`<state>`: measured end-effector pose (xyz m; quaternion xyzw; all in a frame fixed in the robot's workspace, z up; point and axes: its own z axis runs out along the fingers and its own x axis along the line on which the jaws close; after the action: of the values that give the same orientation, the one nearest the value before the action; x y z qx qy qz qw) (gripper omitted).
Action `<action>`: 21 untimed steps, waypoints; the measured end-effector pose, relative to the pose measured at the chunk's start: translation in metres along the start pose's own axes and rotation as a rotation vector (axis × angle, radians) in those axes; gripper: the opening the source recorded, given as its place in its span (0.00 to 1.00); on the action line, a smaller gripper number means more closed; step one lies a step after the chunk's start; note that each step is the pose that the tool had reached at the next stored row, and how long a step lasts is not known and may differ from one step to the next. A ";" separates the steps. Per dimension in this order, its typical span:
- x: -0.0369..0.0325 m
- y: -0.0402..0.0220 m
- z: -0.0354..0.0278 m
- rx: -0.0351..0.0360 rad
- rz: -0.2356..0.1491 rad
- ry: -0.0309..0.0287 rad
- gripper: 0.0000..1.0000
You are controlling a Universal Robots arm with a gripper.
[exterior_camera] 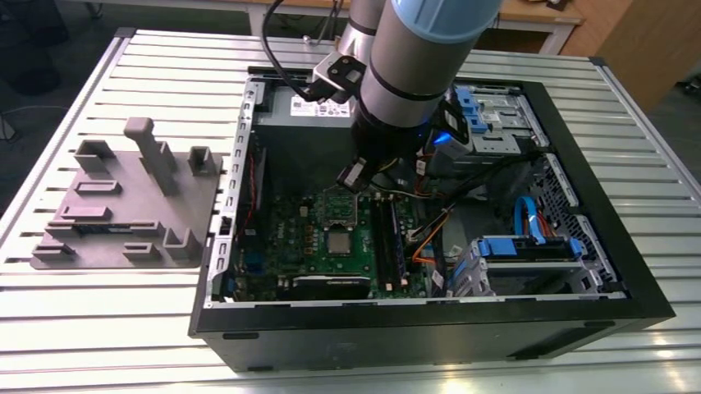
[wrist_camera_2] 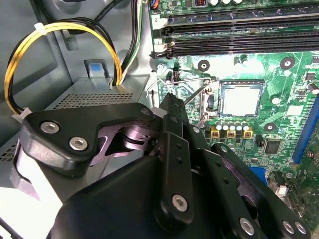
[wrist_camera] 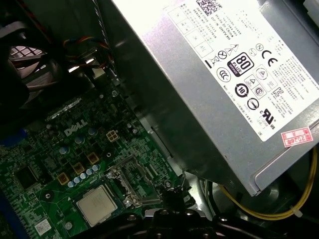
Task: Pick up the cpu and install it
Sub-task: 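Close the cpu cover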
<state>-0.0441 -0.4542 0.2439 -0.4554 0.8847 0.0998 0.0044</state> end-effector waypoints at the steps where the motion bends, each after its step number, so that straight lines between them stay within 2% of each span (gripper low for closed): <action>1: 0.0000 0.0000 0.0000 0.0001 0.000 0.0001 0.10; 21: 0.0023 -0.0001 -0.0029 0.0013 0.000 0.0017 0.10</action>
<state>-0.0451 -0.4566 0.2464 -0.4554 0.8848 0.0988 0.0039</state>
